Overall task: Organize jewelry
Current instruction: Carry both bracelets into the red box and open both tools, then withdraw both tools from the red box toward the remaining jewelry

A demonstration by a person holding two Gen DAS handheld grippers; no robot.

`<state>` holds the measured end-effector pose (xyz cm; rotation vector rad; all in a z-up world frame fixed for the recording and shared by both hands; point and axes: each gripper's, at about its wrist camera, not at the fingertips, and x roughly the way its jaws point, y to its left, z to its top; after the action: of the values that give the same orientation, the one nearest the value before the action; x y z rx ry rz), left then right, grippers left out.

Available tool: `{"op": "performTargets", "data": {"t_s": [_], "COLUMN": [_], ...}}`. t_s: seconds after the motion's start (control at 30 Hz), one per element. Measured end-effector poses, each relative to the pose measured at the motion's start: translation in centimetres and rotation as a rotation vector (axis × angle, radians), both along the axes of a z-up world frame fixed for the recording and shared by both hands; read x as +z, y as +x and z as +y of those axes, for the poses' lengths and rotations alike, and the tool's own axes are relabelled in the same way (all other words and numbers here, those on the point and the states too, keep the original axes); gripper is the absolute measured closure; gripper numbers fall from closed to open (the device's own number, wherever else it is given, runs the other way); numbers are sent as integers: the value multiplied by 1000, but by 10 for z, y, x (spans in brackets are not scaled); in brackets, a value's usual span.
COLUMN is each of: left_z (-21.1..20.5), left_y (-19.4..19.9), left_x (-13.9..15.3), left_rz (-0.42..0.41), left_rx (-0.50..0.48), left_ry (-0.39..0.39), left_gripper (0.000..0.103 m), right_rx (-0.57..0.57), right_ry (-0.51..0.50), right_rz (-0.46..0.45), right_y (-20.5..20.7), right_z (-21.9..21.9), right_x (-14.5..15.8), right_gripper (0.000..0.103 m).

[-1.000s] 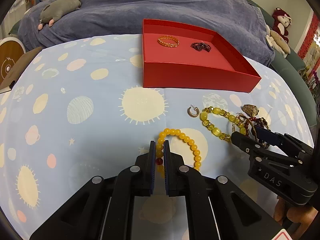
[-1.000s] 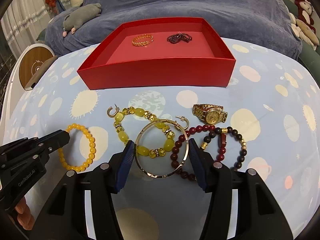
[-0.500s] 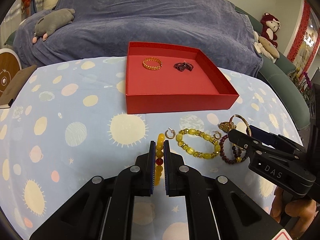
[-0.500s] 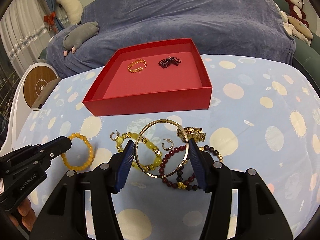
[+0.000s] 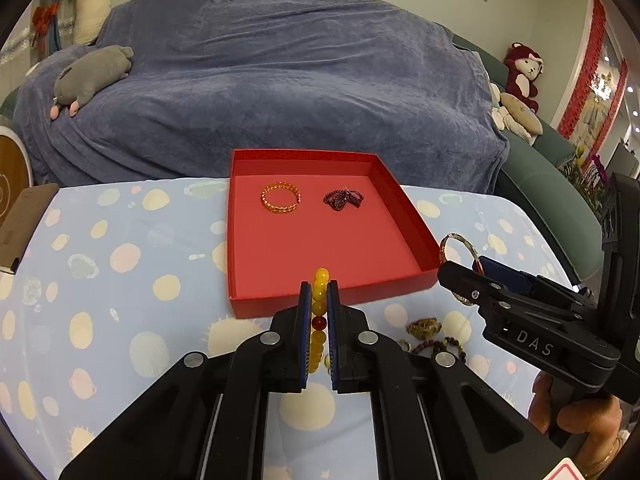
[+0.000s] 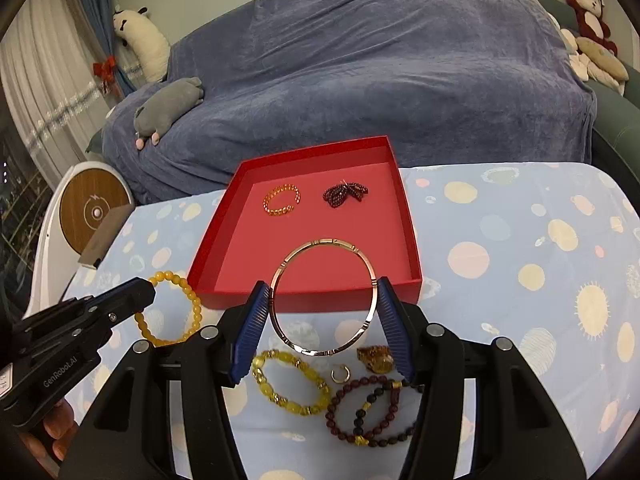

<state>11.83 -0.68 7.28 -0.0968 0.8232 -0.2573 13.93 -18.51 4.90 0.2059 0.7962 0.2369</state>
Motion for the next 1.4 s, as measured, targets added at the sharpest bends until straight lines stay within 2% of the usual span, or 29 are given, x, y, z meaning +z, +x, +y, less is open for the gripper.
{"op": "performTargets", "data": {"t_s": [0.3,0.53,0.77,0.83,0.97,1.1,1.23,1.4], "left_z": [-11,-13,-14,-13,-6,4,17,34], "left_y": [70,113,137,138,137,125,102,68], "left_x": [-5,-37,-69,-72,-70,-57,-39,-23], "left_rz": [-22,24,64,51,42,24,6,18], "left_rx": [-14,1,3,24,45,56,73,93], "left_ry": [0,-2,13,29,25,51,84,78], "left_gripper": [97,97,97,92,70,68,66,63], "right_rx": [1,10,20,12,-12,-45,-56,-63], "right_ry": [-33,-37,-65,-63,-59,-30,-58,-56], "right_rz": [-5,23,54,57,40,25,1,3], "right_y": [69,110,129,131,128,118,95,56], "right_z": [11,18,25,23,13,0,-6,-14], "right_x": [-7,-34,-64,-69,-62,-41,-16,3], "right_gripper": [51,51,50,44,43,43,43,43]}}
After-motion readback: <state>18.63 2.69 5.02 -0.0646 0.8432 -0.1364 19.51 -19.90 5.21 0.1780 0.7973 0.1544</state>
